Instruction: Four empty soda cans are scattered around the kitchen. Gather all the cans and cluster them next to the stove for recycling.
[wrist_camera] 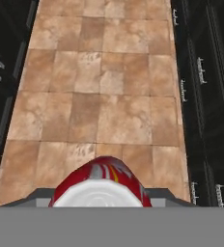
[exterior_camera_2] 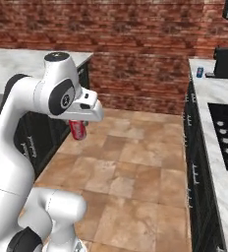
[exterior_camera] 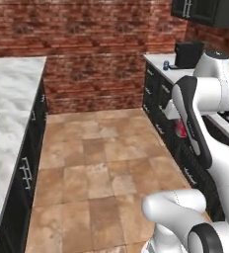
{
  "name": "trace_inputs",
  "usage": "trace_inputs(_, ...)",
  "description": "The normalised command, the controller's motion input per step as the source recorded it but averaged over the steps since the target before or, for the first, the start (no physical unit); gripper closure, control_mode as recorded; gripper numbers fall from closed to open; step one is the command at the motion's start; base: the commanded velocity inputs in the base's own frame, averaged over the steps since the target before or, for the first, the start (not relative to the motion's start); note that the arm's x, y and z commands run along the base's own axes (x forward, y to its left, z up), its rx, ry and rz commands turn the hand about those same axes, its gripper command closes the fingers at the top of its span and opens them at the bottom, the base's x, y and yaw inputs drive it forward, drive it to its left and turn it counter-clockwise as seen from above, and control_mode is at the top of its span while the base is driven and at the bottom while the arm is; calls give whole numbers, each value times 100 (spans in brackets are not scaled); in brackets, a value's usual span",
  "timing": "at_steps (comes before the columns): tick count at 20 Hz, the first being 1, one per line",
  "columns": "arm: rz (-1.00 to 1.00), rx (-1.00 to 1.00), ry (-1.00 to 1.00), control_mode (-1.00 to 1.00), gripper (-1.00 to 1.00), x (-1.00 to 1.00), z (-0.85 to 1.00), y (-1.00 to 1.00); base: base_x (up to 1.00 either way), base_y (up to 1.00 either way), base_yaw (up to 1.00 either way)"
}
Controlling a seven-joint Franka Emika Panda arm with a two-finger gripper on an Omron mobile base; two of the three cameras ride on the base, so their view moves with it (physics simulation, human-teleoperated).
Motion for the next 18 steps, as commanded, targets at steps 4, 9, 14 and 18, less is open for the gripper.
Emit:
trace_inputs(4,0,0,0,100,100,0,0,0,97,-19,-12)
trace_inputs(9,0,0,0,100,100,0,0,0,55,-12,-48)
trace_inputs(14,0,0,0,100,100,0,0,0,30,0,-67)
trace_inputs(18,0,0,0,100,100,0,0,0,52,3,-64)
